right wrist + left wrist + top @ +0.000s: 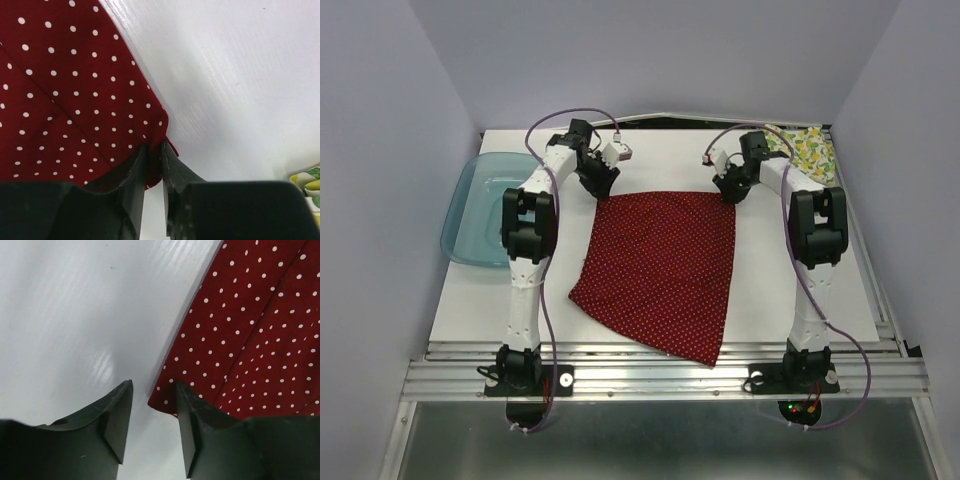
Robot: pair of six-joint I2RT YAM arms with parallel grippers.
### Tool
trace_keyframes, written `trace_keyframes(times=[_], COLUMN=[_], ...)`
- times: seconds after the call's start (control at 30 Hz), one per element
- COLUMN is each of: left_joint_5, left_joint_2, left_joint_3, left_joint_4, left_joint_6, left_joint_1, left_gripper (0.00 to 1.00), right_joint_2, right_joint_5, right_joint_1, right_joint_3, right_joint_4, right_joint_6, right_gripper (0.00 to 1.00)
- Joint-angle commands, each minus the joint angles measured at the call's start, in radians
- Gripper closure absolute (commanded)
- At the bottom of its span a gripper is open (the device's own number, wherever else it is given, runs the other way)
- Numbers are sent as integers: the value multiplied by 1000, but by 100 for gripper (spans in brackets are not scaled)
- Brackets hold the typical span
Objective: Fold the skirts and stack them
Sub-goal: Flatten the skirt out, then fold the skirt
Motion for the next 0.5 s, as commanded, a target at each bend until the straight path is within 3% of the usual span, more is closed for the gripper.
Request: trace_keyframes(times=[0.0, 0.13, 0.2, 0.4, 0.47], left_joint_5=[30, 44, 47, 44, 29], left_joint_2=[-2, 15, 17, 2, -18], left_joint_3=[-3, 14, 17, 22, 19], left_joint_4=[-34, -52, -57, -14, 6], left_joint_6=[24, 30, 30, 1, -16], left_joint_1=[5, 6, 6, 8, 8], left_gripper=[54, 65, 67, 100, 100], right_joint_2=[30, 50, 53, 79, 77], right_joint_5=[-9, 3, 5, 11, 19], right_joint_1=[-7, -7, -16, -26, -35], right_joint_3=[55, 95, 108, 207, 233], right_joint_4=[2, -1, -2, -1, 1], right_joint_6=[-23, -9, -4, 30, 31], right_gripper=[81, 99, 99, 99, 99])
